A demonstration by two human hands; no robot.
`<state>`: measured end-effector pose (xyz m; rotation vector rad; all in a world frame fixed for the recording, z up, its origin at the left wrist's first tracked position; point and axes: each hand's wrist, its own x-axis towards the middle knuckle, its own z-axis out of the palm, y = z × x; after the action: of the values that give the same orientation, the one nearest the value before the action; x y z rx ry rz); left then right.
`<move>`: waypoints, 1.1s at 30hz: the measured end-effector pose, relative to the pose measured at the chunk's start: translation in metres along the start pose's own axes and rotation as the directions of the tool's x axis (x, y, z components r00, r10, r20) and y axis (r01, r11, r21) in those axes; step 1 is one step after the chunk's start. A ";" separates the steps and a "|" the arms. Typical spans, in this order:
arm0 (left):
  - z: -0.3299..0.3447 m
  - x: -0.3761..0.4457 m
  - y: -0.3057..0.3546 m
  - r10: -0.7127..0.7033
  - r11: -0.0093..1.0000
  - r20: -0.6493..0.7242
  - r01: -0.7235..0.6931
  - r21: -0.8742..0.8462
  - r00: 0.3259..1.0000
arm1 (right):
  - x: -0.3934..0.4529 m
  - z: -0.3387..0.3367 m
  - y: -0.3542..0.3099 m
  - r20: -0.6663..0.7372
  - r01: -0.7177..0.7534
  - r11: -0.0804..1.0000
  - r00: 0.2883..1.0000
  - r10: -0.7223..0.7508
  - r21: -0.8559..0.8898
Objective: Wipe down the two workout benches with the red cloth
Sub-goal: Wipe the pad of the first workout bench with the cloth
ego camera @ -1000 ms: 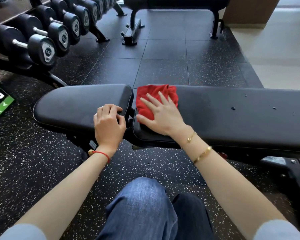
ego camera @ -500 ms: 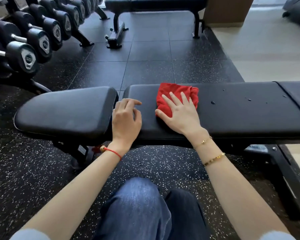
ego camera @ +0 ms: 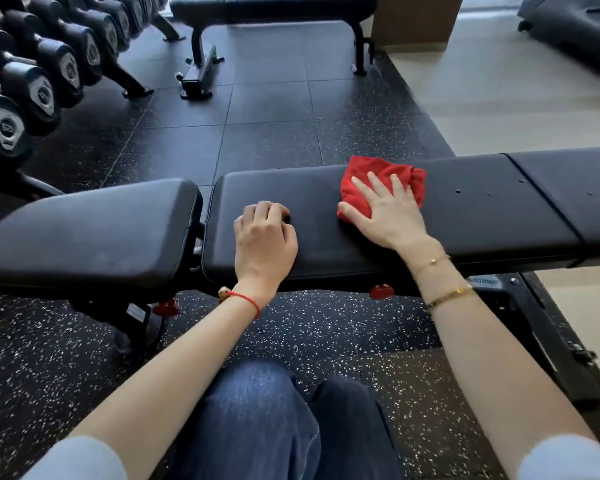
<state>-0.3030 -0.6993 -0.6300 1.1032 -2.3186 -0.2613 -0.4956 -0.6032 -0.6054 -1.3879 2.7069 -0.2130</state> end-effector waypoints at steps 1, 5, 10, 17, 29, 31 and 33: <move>0.000 -0.001 0.001 0.001 1.000 -0.003 -0.001 0.006 1.000 | 0.002 0.001 -0.011 0.001 0.030 1.000 1.000 -0.030 -0.004; -0.001 -0.002 0.001 -0.002 1.000 -0.018 0.002 0.013 1.000 | -0.028 0.011 -0.040 -0.050 0.216 0.976 0.976 -0.214 0.034; -0.002 -0.003 0.000 0.000 1.000 -0.024 0.001 0.002 1.000 | -0.045 0.007 0.000 -0.075 0.249 0.964 0.967 -0.243 0.088; -0.002 -0.004 0.003 0.012 0.999 -0.022 -0.010 0.052 1.000 | 0.025 -0.009 0.031 0.047 -0.059 0.998 0.997 0.059 0.001; -0.003 -0.002 0.002 0.003 1.000 -0.027 -0.002 0.024 1.000 | -0.053 0.005 0.020 -0.037 0.212 0.976 0.977 -0.210 0.047; -0.004 -0.002 0.003 0.006 1.000 -0.017 -0.005 0.016 1.000 | -0.044 0.002 0.031 -0.033 0.135 0.989 0.990 -0.134 0.051; -0.003 -0.002 0.001 0.008 1.000 -0.018 -0.008 0.006 1.000 | -0.027 -0.002 0.036 -0.017 0.036 0.999 0.999 -0.036 0.038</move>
<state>-0.3003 -0.6968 -0.6280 1.0948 -2.3088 -0.2405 -0.5089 -0.5602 -0.6091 -1.4314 2.6780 -0.2787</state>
